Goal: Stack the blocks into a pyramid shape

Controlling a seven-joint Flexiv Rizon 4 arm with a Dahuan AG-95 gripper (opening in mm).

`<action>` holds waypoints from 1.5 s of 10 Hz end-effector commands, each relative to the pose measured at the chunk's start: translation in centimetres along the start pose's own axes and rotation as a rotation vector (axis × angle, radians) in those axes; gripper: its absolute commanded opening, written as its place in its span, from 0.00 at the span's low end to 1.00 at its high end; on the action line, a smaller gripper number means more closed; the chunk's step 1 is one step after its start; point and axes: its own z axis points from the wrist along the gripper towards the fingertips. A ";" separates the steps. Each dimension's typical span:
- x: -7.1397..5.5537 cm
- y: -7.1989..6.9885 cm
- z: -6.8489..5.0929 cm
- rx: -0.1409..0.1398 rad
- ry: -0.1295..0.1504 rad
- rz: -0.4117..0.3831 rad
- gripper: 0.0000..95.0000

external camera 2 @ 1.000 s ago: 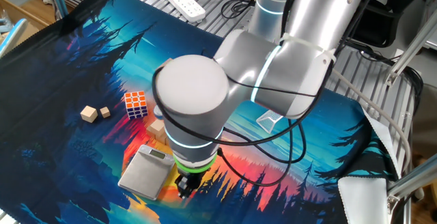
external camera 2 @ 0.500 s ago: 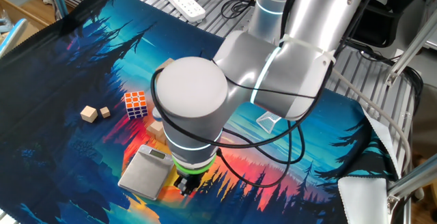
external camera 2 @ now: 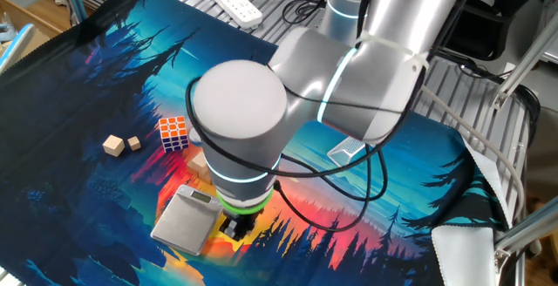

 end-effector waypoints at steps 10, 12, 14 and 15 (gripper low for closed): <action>-6.4 -4.0 -1.5 -0.003 -0.027 -0.010 0.00; -6.6 -4.0 -1.5 0.003 -0.037 -0.009 0.00; -6.7 -4.0 -1.6 0.008 -0.044 -0.037 0.00; -6.8 -3.9 -1.7 0.011 -0.045 -0.048 0.00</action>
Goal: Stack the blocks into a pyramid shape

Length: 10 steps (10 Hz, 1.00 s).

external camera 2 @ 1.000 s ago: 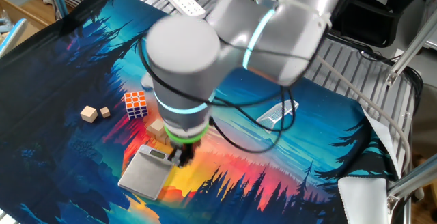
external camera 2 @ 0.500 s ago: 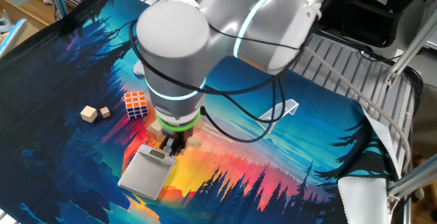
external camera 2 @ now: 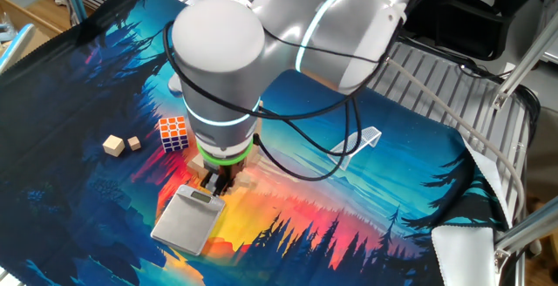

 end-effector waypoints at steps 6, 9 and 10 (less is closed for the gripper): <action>-0.2 0.0 -0.2 0.009 0.120 -0.099 0.00; -0.2 0.0 -0.2 0.035 0.093 -0.032 0.00; -0.2 0.0 -0.2 0.034 0.079 -0.003 0.00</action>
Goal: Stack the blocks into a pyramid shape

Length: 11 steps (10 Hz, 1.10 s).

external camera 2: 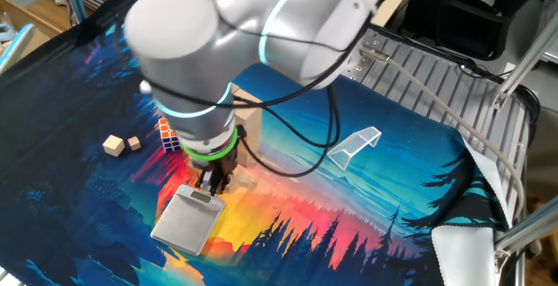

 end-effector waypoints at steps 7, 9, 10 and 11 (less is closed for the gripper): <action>0.2 -0.2 0.0 -0.020 -0.128 0.143 0.00; -0.4 -0.2 -0.1 -0.020 -0.134 0.137 0.00; -0.8 -0.2 0.0 -0.019 -0.143 0.138 0.00; -1.1 -0.2 0.0 -0.019 -0.141 0.135 0.00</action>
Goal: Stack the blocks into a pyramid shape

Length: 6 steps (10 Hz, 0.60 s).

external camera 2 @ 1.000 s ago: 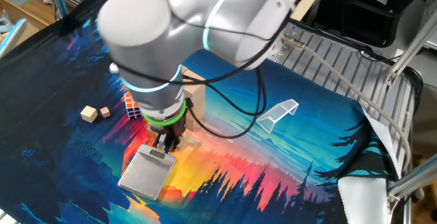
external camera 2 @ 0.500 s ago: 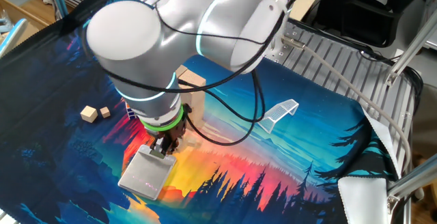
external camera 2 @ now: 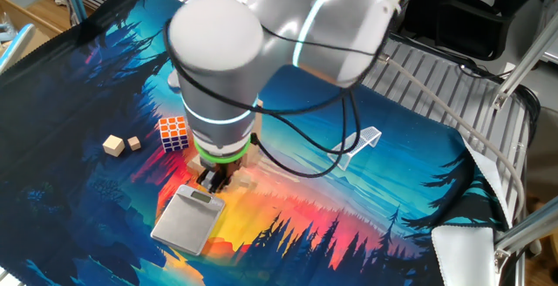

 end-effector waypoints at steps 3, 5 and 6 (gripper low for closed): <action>-1.3 0.1 0.4 0.024 0.016 -0.049 0.00; -2.2 -0.4 0.6 0.023 0.024 -0.057 0.00; -2.7 -0.6 0.8 0.022 0.028 -0.051 0.00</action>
